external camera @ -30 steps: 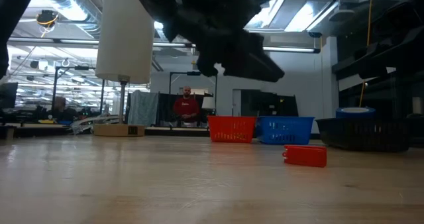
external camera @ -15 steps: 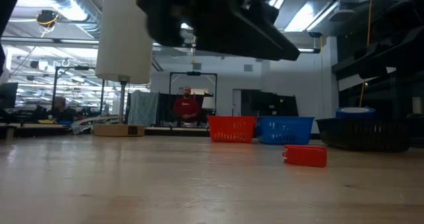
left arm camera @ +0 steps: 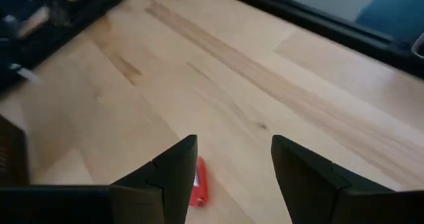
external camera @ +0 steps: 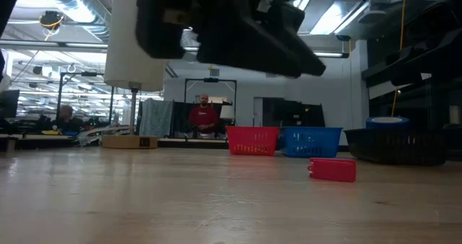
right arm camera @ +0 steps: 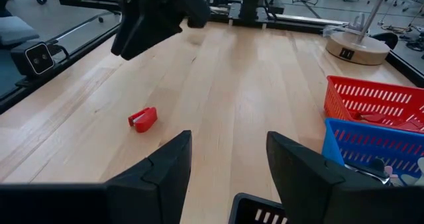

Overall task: Pick and place Stapler, Stapler remover, tape
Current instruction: Put the red mini-stapler into the red bin

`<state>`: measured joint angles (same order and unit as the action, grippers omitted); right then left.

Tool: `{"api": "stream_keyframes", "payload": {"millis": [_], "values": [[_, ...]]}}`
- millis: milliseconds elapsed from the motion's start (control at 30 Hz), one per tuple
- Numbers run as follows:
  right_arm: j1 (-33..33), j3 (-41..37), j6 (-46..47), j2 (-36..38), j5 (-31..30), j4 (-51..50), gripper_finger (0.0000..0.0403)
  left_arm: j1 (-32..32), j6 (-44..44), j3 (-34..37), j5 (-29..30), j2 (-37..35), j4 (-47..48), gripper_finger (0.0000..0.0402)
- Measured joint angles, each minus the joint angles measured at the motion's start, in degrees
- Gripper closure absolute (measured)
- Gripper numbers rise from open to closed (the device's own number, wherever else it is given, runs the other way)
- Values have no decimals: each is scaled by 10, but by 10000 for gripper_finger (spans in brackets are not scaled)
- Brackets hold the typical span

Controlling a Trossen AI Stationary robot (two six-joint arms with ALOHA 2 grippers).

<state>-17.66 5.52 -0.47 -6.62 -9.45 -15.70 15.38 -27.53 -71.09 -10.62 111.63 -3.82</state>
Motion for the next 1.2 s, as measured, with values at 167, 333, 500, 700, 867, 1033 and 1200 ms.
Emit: {"api": "stream_keyframes", "payload": {"millis": [167,333,500,700,867,1033,1200], "values": [[0,0,0,0,0,0,205,-6,8,22,6,10,-61,208],[0,0,0,0,0,0,205,-18,18,24,10,37,-103,212],[0,0,0,0,0,0,205,-38,37,24,18,71,-141,210],[0,0,0,0,0,0,205,-59,79,23,12,112,-182,215],[0,0,0,0,0,0,205,-65,126,23,-53,138,-221,217],[0,0,0,0,0,0,205,-65,139,23,-56,144,-221,217],[0,0,0,0,0,0,205,-65,144,23,-44,143,-221,217]]}}
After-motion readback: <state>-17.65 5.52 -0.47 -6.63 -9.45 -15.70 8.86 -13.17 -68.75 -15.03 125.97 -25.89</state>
